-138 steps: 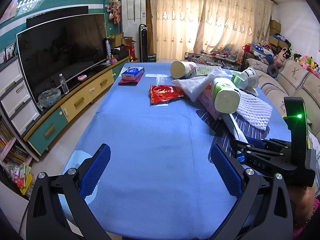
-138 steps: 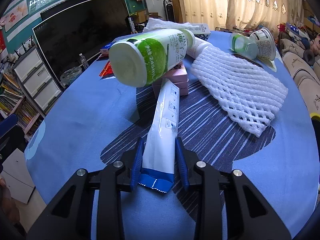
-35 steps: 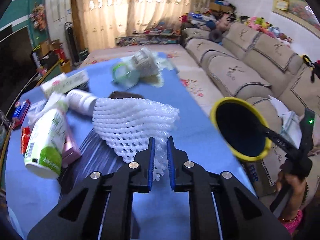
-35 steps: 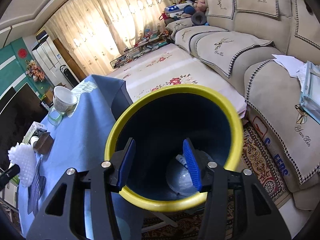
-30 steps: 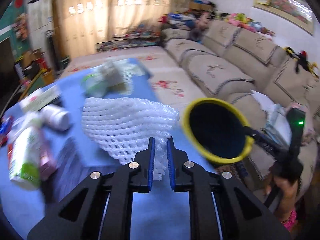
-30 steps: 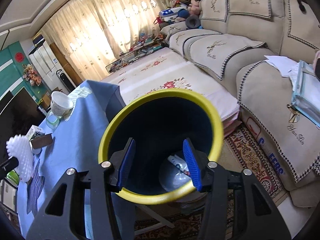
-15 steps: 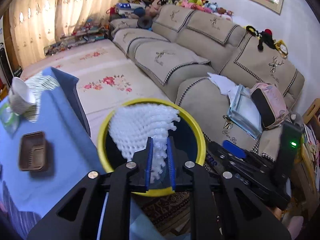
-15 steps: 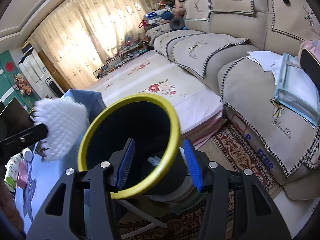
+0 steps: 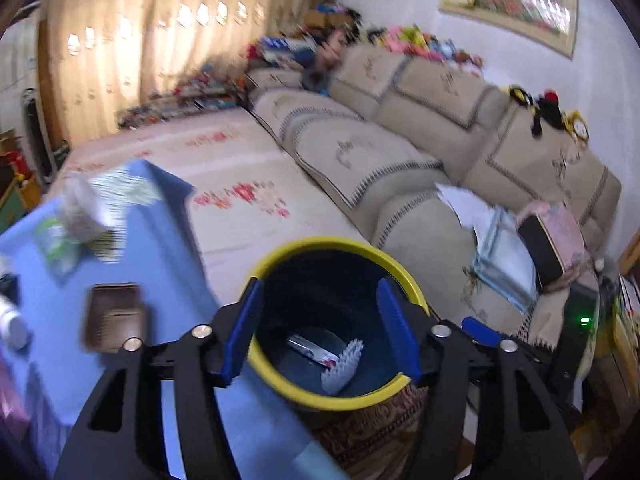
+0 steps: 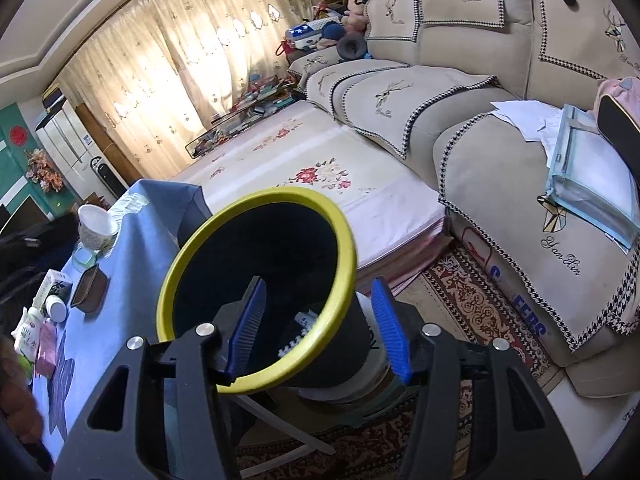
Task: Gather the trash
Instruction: 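Carry the foam net over the bin and open the left tool, then grasp the brown plastic food tray with the right tool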
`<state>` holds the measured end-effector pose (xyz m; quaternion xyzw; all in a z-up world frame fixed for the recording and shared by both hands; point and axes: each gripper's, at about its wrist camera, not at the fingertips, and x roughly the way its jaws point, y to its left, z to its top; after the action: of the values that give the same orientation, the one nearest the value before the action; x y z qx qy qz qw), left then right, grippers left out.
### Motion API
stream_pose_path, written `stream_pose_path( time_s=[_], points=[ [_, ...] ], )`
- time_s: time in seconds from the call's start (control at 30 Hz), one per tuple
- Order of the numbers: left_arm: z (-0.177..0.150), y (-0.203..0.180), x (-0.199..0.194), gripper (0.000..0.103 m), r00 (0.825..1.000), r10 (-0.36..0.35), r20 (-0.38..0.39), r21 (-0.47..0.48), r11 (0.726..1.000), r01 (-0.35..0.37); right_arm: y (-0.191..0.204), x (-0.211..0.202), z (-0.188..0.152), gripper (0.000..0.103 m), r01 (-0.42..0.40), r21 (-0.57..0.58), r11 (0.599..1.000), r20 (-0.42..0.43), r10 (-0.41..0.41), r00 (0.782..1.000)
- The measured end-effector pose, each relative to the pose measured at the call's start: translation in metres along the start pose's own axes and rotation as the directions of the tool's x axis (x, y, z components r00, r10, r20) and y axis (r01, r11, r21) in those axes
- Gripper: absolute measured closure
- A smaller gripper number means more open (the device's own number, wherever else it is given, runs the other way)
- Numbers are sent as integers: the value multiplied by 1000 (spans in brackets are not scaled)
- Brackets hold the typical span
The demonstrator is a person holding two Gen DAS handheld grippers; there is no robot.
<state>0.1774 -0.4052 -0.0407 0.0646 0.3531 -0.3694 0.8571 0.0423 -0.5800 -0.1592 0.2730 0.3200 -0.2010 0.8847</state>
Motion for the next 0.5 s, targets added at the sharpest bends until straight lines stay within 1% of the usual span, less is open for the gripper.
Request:
stream_pose_path(
  time_s=[0.1, 0.13, 0.2, 0.27, 0.3, 0.33, 0.4, 0.43, 0.5],
  points=[
    [-7, 24, -36, 37, 998, 49, 44, -48, 998, -47, 18, 3, -3, 50, -25, -32, 999, -13, 25, 1000],
    [-12, 38, -53, 36, 995, 80, 58, -73, 995, -75, 25, 3, -5, 50, -32, -44, 999, -18, 32, 999],
    [-18, 56, -75, 35, 989, 127, 77, -106, 987, -118, 41, 4, -6, 50, -54, -76, 996, -28, 52, 998],
    [-27, 79, -105, 32, 974, 201, 101, -145, 972, -185, 66, 5, -6, 50, -80, -124, 989, -34, 76, 997],
    [-31, 88, -116, 28, 968, 227, 108, -158, 965, -208, 75, 5, -5, 50, -89, -140, 986, -35, 85, 996],
    [-36, 100, -130, 26, 958, 264, 117, -175, 954, -241, 90, 6, -4, 50, -106, -167, 980, -39, 101, 994],
    [-45, 117, -150, 25, 939, 319, 128, -202, 936, -290, 115, 8, -2, 50, -130, -210, 969, -48, 122, 991],
    [-51, 128, -161, 24, 927, 351, 134, -219, 923, -317, 128, 9, -2, 50, -138, -230, 963, -52, 129, 990],
    [-59, 144, -176, 22, 911, 388, 140, -241, 906, -349, 158, 15, -1, 50, -165, -272, 948, -68, 152, 986]
  ],
)
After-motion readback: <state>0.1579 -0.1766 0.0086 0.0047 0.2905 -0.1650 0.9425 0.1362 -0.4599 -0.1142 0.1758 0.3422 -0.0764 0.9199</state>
